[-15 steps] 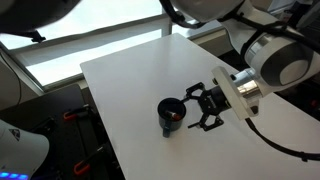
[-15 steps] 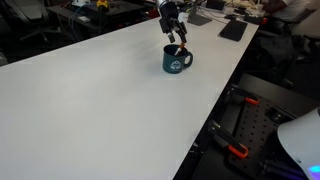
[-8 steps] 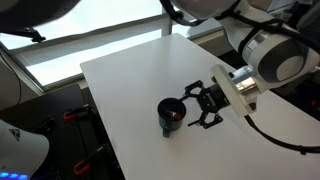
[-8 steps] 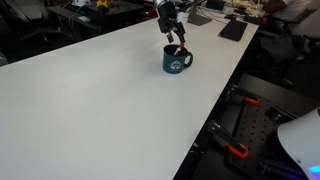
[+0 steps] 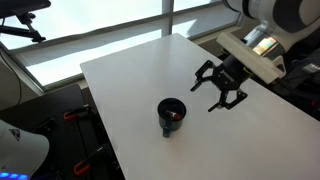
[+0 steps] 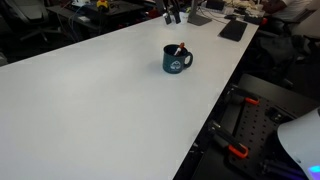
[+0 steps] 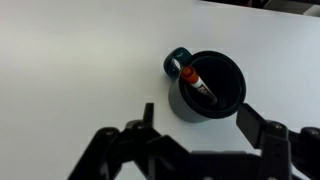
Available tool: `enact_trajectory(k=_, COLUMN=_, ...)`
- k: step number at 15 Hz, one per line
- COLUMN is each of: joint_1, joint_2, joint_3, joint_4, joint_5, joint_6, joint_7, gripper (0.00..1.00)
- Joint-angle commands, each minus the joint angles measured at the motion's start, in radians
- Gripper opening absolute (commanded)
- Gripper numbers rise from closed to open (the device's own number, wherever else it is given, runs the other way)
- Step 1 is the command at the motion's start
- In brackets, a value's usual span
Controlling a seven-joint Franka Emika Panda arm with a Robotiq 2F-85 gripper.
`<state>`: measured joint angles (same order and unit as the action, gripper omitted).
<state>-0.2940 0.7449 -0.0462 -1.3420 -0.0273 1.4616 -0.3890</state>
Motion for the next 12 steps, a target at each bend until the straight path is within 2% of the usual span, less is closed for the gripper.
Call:
enact_trajectory(k=1, joint_1=0.06, joint_2=-0.199, joint_3=0.0, joint_4=-0.215, joint_5=-0.07, joint_6=0.101, joint_7=-0.018, gripper=0.93)
enact_trajectory(k=3, joint_1=0.099, joint_2=-0.279, joint_3=0.006, joint_4=-0.308, joint_5=-0.123, joint_6=0.141, joint_7=-0.018, gripper=1.0)
enact_trajectory(k=6, joint_1=0.143, joint_2=-0.38, joint_3=0.014, joint_4=-0.449, joint_5=-0.201, joint_6=0.197, joint_7=-0.016, gripper=1.0)
enact_trajectory(k=8, joint_1=0.146, joint_2=-0.414, joint_3=0.006, joint_4=-0.525, joint_5=-0.221, joint_6=0.205, joint_7=-0.022, gripper=1.0)
enact_trajectory(k=9, joint_1=0.151, joint_2=-0.336, joint_3=0.009, joint_4=-0.401, joint_5=-0.193, joint_6=0.155, joint_7=-0.002, gripper=1.0)
enact_trajectory(k=12, joint_1=0.149, joint_2=-0.373, joint_3=0.004, joint_4=-0.478, joint_5=-0.202, joint_6=0.175, joint_7=-0.003, gripper=1.0)
